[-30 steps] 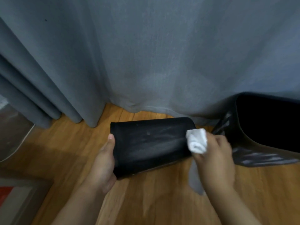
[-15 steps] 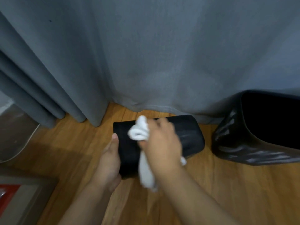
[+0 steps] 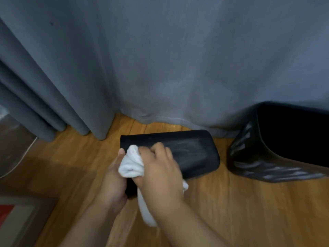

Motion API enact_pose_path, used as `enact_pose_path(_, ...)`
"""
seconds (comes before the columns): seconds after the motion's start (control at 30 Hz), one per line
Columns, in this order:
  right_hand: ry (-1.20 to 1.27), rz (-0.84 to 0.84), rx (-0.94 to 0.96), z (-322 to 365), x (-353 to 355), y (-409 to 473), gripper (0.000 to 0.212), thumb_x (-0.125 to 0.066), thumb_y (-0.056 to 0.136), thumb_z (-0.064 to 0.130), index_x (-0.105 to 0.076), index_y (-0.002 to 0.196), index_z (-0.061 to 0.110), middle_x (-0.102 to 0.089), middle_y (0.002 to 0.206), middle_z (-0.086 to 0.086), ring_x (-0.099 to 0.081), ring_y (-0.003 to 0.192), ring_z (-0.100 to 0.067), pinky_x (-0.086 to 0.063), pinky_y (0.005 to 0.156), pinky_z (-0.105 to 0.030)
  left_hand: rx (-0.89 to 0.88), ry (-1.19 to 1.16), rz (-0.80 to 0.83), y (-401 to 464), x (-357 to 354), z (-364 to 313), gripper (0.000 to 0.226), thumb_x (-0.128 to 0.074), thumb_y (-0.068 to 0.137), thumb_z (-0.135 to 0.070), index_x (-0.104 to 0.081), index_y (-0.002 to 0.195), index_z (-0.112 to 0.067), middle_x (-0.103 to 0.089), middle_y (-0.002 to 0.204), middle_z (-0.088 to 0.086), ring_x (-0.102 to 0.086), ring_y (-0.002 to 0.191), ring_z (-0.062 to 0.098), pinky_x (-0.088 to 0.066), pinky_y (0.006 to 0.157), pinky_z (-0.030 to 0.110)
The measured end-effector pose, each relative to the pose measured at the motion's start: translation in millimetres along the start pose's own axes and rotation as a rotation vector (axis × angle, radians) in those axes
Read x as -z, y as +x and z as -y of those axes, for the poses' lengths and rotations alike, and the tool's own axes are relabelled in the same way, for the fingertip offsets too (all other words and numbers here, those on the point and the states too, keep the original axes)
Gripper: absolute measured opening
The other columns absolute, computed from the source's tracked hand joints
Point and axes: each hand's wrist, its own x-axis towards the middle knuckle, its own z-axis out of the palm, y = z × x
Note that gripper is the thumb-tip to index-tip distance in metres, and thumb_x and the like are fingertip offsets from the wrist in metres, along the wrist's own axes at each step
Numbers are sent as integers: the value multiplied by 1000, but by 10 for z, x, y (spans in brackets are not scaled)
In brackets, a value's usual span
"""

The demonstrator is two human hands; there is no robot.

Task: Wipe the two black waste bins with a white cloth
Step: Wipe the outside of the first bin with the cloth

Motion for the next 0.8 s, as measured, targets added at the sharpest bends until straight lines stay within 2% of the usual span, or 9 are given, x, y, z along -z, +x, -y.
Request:
enact_pose_path(0.03,-34,-4,-23,-115,72,18,41,-75,65,23,-61,104,23,-51,92,0,-53,84,-20,-42,62,-29,8,-25,20,8,-14,-17,37,-31,107,-27,-63,99,-11,-76,87,17,-72,61,4,-55,55,21)
enact_pose_path(0.1,-63,24,-123,-498,245,51,39,-68,75,25,-57,113,23,-46,101,-1,-50,95,-24,-37,71,-31,-18,-47,13,1,-29,-56,38,-33,104,-41,-66,104,-22,-78,97,7,-75,84,13,-54,70,31)
enact_pose_path(0.23,-180,-87,-410,-1252,597,96,40,-71,74,28,-61,111,15,-49,100,-14,-49,96,-37,-41,70,-39,-25,-55,-20,-10,-55,-95,33,-36,101,-49,-62,113,-33,-72,114,-3,-68,106,18,-52,79,34)
enact_pose_path(0.37,-167,-80,-484,-1204,557,-38,50,-76,67,18,-61,115,14,-48,98,-13,-48,93,-35,-38,69,-37,-44,-52,-55,-37,-99,-89,30,-37,101,-49,-63,106,-35,-72,111,-4,-67,104,17,-52,79,34)
enact_pose_path(0.47,-77,-39,-233,-671,288,-199,57,-78,51,13,-64,106,19,-52,89,-5,-54,78,-28,-48,61,-36,-54,-27,-67,-37,-124,-113,35,-36,103,-44,-67,105,-27,-77,98,0,-73,89,16,-53,70,30)
enact_pose_path(0.53,6,6,-61,-283,107,-300,62,-76,49,18,-58,108,26,-52,87,1,-55,75,-19,-51,55,-31,-27,-14,-109,-26,-139,-131,46,-37,102,-44,-69,96,-11,-76,84,12,-73,75,23,-50,63,30)
enact_pose_path(0.6,46,48,-4,-139,47,-357,69,-83,47,23,-53,108,30,-51,87,5,-54,74,-13,-50,52,-26,25,-32,-135,-37,-112,-152,53,-39,101,-47,-67,87,-4,-71,74,15,-68,70,26,-48,60,31)
enact_pose_path(0.7,-19,59,-125,-465,215,-310,67,-83,54,20,-56,115,30,-50,96,4,-54,81,-16,-47,62,-26,-36,-17,-89,2,-85,-119,41,-37,103,-45,-67,111,-19,-75,106,6,-70,98,21,-52,79,33)
enact_pose_path(0.8,-59,50,-360,-1003,514,-167,45,-72,75,26,-58,118,25,-46,103,-1,-50,95,-23,-38,71,-30,-63,-18,-62,-6,-64,-111,32,-36,102,-47,-63,106,-32,-71,112,-3,-66,105,17,-51,83,33)
